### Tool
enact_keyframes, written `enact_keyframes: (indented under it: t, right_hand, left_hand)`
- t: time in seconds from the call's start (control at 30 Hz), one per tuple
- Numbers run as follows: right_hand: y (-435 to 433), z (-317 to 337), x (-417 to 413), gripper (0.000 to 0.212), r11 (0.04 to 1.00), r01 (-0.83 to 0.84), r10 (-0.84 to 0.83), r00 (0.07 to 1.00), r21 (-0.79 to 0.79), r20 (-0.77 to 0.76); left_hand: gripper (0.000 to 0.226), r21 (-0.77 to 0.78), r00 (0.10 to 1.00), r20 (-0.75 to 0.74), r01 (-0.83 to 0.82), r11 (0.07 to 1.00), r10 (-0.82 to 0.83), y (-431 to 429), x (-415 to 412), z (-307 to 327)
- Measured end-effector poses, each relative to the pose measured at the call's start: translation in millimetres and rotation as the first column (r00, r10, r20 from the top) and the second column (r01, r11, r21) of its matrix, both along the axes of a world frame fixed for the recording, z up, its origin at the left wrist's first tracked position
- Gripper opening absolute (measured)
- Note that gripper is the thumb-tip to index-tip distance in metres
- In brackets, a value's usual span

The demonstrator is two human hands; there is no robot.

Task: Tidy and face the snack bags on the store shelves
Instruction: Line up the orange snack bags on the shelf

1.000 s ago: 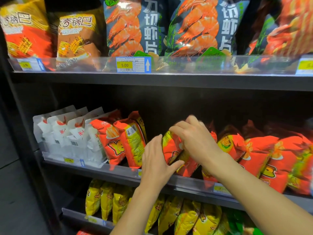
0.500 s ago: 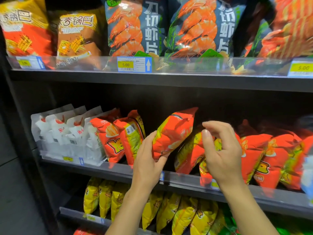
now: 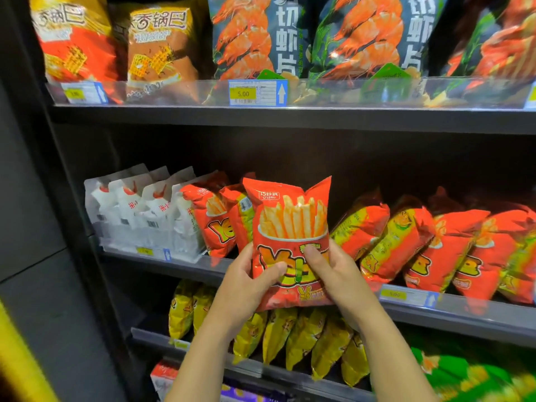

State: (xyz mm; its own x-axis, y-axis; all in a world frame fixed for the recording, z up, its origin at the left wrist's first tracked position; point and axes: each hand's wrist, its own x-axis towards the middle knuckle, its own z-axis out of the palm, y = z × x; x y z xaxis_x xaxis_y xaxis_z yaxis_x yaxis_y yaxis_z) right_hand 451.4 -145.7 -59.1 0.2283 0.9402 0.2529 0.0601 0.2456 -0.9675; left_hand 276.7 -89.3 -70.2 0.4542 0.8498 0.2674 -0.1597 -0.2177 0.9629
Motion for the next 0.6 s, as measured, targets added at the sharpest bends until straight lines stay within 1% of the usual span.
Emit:
enact_keyframes:
  t: [0.07, 0.1, 0.17, 0.2, 0.27, 0.33, 0.4, 0.47, 0.53, 0.6]
  right_hand:
    - [-1, -4, -10, 0.056, 0.999, 0.032, -0.032, 0.999, -0.008, -0.023]
    - [-2, -7, -14, 0.054, 0.999, 0.036, -0.037, 0.998, -0.024, -0.051]
    - [-4, -16, -21, 0.055, 0.998, 0.013, -0.025, 0.984, -0.066, -0.179]
    - [-5, -21, -25, 0.058, 0.995, -0.007, -0.019, 0.962, -0.096, -0.272]
    - [-8, -30, -31, 0.061, 0.989, -0.043, -0.023, 0.9, -0.141, -0.436]
    - [-13, -38, -35, 0.058, 0.987, -0.062, -0.024, 0.86, -0.151, -0.509]
    - [-17, -45, -38, 0.056, 0.985, -0.059, -0.037, 0.85, -0.164, -0.525]
    - [-22, -50, -42, 0.055, 0.983, -0.057, -0.04, 0.861, -0.174, -0.507]
    - [-26, -50, -46, 0.056, 0.982, -0.048, -0.042, 0.885, -0.181, -0.463]
    - [-29, -48, -53, 0.055, 0.984, -0.021, -0.049, 0.92, -0.175, -0.388]
  left_hand:
    - [0.054, -0.056, 0.999, -0.028, 0.038, 0.998, -0.04, -3, -12, -2]
    - [0.051, -0.092, 0.997, -0.037, 0.062, 0.994, -0.066, -2, -14, -1]
    - [0.042, -0.182, 0.995, -0.01, 0.095, 0.979, -0.099, -1, -20, 0]
    - [0.041, -0.255, 0.997, 0.024, 0.081, 0.964, -0.078, 0, -23, 1]
    - [0.054, -0.367, 0.993, 0.117, 0.058, 0.928, -0.016, -2, -33, 0]
    - [0.07, -0.407, 0.973, 0.229, 0.106, 0.907, -0.011, -6, -45, -3]
    - [0.079, -0.403, 0.967, 0.252, 0.127, 0.906, -0.024, -13, -57, -4]
    - [0.079, -0.388, 0.976, 0.213, 0.12, 0.914, -0.038, -16, -63, -4]
    - [0.072, -0.37, 0.989, 0.142, 0.092, 0.925, -0.042, -20, -62, -2]
    - [0.059, -0.326, 0.998, 0.046, 0.046, 0.944, -0.032, -26, -60, -1]
